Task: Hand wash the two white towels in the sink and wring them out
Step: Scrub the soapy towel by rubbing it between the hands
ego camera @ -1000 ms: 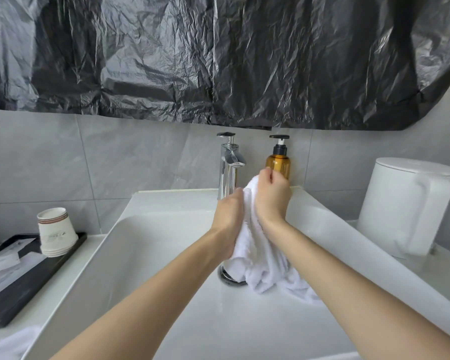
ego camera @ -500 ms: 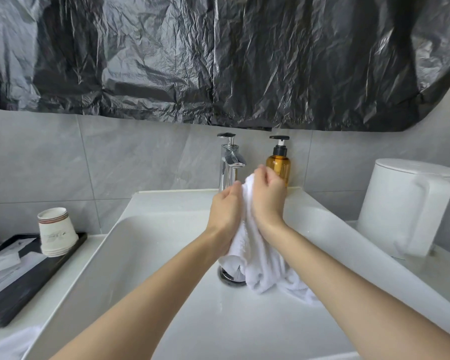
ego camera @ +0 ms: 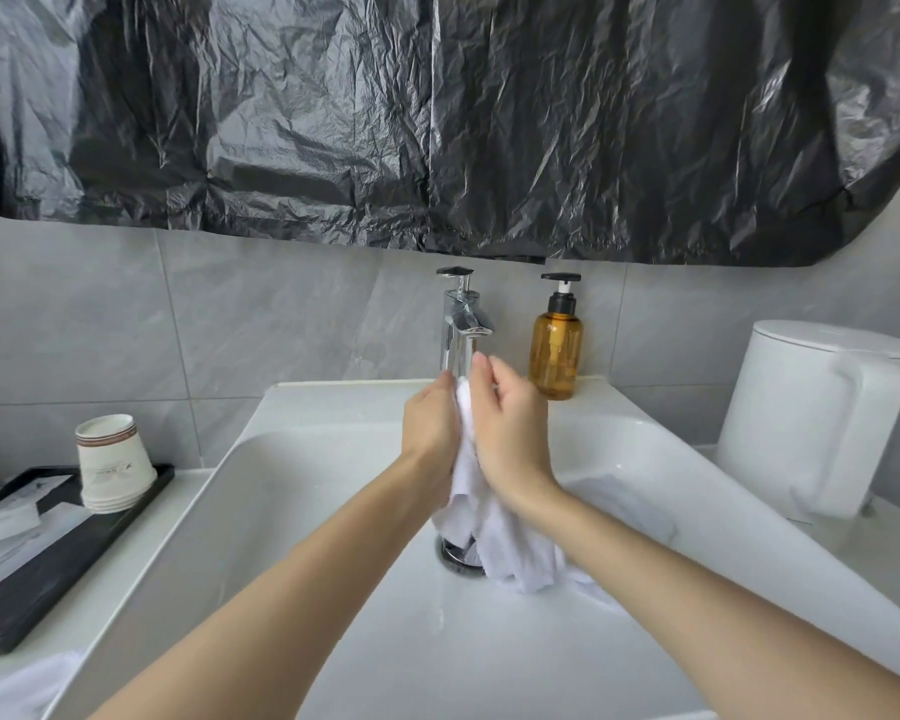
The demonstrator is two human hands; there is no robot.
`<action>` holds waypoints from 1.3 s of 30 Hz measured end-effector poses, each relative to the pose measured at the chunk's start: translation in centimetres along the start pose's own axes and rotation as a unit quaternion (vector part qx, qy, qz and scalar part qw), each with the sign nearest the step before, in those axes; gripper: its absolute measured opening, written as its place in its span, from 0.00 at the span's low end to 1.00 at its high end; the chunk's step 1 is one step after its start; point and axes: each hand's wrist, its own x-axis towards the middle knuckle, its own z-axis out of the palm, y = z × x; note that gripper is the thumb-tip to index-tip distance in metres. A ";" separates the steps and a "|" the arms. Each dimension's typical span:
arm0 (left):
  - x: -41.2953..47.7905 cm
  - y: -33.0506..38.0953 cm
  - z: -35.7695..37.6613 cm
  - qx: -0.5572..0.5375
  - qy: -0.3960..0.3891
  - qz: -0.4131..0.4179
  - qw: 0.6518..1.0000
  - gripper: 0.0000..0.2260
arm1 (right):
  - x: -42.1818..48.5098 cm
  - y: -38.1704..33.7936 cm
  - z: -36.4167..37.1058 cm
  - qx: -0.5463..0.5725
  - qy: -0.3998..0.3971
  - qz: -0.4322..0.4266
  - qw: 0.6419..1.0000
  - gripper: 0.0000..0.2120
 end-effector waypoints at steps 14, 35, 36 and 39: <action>-0.2 0.6 0.4 -0.017 -0.007 -0.007 1.000 0.15 | 0.0 -0.5 0.0 0.018 0.047 0.047 0.998 0.22; 0.2 0.4 0.1 -0.011 0.038 -0.009 0.999 0.16 | -0.6 -0.4 0.5 -0.004 0.004 -0.064 0.998 0.22; -0.2 0.2 0.2 -0.015 0.021 -0.016 1.000 0.14 | 0.6 -0.2 0.5 -0.002 0.032 -0.047 0.998 0.22; -1.7 -0.6 1.4 -0.005 -0.069 -0.045 0.997 0.14 | 3.2 1.2 -0.9 -0.007 0.112 0.088 0.990 0.22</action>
